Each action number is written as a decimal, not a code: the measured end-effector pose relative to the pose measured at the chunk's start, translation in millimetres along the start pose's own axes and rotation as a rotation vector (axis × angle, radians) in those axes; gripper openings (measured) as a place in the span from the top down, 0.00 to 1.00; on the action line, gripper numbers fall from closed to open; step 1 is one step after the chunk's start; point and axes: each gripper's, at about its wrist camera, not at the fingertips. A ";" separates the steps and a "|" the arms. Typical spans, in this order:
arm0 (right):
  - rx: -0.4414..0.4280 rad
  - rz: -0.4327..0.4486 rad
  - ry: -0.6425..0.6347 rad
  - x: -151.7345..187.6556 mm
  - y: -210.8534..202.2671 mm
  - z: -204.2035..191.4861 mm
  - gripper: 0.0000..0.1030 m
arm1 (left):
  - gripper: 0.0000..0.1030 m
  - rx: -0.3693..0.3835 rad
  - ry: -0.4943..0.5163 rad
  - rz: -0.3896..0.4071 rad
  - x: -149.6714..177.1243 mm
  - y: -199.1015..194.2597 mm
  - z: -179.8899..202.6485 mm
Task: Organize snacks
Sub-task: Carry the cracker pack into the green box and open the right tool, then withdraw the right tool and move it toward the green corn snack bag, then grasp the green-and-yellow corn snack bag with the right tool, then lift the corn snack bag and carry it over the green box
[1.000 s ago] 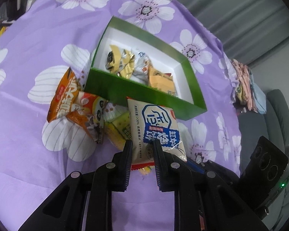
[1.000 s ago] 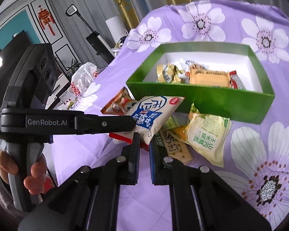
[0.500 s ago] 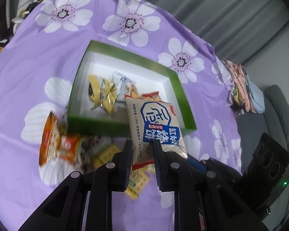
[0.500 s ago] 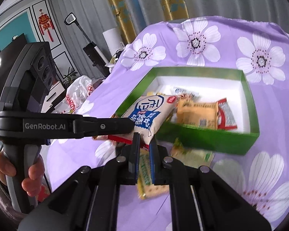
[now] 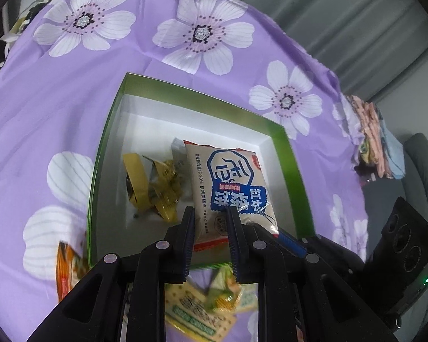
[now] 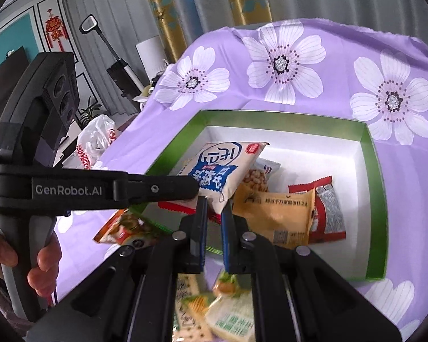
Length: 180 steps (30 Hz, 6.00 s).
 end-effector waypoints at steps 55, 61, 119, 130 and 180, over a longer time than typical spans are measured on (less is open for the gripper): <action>0.183 0.057 0.118 57.0 -104.2 10.2 0.17 | 0.09 -0.137 0.102 0.014 65.5 -60.9 28.2; 0.194 0.064 0.115 69.4 -120.6 3.6 0.17 | 0.09 -0.139 0.123 -0.003 89.3 -67.3 36.7; 0.164 -0.018 0.202 95.6 -97.2 41.8 0.17 | 0.09 -0.092 0.091 -0.096 117.6 -39.1 42.7; 0.113 -0.081 0.201 107.4 -66.3 52.4 0.17 | 0.09 -0.127 0.196 -0.009 113.3 -23.3 51.4; 0.023 -0.034 0.042 104.3 -67.9 22.8 0.78 | 0.60 -0.027 0.301 -0.028 105.6 5.4 89.3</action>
Point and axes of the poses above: each gripper's, at about its wrist camera, not at the fingertips, and y roughly the way its jaws point, z to its right, x to its underside, and after that the axes turned 8 degrees about y, right-handed
